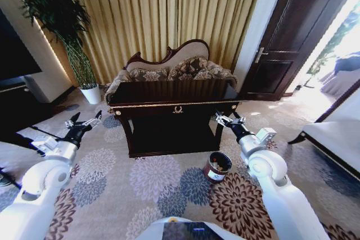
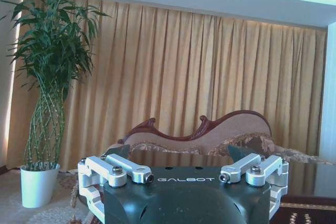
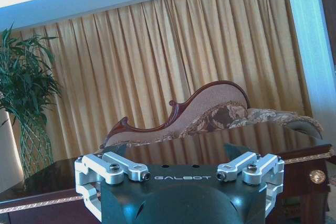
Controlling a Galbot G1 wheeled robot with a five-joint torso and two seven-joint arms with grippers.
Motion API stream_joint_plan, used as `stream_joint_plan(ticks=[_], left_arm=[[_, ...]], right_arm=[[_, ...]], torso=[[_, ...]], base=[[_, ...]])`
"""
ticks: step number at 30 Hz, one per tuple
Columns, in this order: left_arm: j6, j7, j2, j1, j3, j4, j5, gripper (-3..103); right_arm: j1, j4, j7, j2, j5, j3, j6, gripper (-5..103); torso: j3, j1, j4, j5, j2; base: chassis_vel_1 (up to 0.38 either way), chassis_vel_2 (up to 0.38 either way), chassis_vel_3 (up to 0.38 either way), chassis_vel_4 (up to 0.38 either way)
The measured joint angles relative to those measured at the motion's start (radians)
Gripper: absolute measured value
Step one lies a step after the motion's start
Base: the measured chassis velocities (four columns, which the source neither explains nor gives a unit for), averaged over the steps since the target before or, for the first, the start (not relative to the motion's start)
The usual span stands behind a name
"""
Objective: Move to the front of the table and place the trash on the table into the trash bin.
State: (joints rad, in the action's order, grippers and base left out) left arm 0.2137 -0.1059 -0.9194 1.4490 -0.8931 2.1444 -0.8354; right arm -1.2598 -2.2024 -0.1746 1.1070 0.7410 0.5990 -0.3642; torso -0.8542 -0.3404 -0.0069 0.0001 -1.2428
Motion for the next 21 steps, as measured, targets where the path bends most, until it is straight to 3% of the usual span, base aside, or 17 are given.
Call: stream_joint_plan(ticks=[12,21], left_arm=[[-0.005,0.003,0.002,0.002,-0.005,-0.004,0.000,100],[-0.006,0.004,-0.001,0.003,-0.006,-0.005,0.000,100]], right_arm=[[-0.003,0.004,0.001,0.005,-0.006,0.001,0.002,100],[-0.003,0.005,0.001,0.006,-0.007,0.001,0.004,100]], torso=[[0.000,0.000,-0.0001,0.0003,0.000],[0.000,0.000,-0.0001,0.0000,0.000]], base=[[0.020,-0.135,-0.022,0.142],[0.139,-0.153,-0.147,0.166]])
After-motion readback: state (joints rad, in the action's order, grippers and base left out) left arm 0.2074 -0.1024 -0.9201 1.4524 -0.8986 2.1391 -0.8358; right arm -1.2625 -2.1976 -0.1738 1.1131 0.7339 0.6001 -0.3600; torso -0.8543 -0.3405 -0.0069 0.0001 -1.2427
